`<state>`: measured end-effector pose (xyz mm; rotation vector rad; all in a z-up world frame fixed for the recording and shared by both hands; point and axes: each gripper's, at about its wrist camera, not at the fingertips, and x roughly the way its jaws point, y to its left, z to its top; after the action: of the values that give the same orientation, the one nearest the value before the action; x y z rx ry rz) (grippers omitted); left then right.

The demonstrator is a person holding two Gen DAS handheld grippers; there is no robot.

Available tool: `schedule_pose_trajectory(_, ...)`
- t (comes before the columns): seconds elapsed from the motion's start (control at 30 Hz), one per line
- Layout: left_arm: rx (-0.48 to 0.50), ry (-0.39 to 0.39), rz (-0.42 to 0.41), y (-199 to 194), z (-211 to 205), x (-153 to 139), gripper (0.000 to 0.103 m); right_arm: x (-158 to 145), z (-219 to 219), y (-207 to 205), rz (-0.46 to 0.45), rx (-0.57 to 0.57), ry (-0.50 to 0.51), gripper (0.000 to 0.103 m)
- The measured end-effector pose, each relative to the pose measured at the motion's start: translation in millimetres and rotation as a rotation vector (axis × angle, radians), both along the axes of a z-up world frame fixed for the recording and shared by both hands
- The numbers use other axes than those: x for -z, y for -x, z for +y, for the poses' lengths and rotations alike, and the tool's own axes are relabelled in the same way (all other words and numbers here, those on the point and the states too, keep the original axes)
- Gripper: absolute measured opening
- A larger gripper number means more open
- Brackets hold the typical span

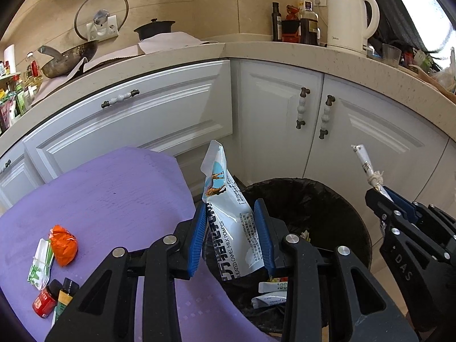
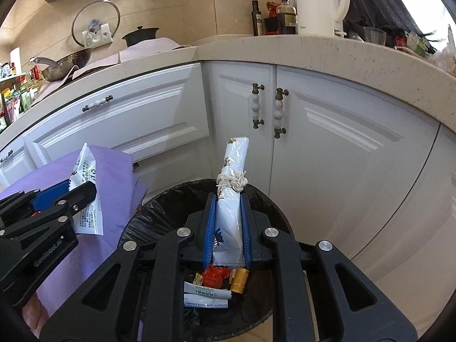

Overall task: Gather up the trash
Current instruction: 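Carry both items over the black bin and open both tools, then withdraw both open tools from the bin back over the table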

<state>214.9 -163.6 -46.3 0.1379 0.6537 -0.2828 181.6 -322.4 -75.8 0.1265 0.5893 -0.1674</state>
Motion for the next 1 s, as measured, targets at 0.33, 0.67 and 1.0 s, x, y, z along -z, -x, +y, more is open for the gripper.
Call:
schedule_pose_trajectory(0.33, 0.001, 0.010, 0.018, -3.9, -0.2, 3.4, 0.054, 6.0, -3.1, -2.5, 0.005, 0.024, -0.009, 0.032)
schedule_pose_trajectory(0.67, -0.023, 0.026, -0.001, 12.9, 19.0, -10.7, 0.061, -3.4, 11.0, 10.8, 0.008, 0.011, -0.016, 0.035)
schedule_pose_trajectory(1.0, -0.091, 0.009, -0.003, 49.6, 82.4, -19.7, 0.061, -14.7, 57.4, 35.0, 0.008, -0.069, -0.037, 0.038)
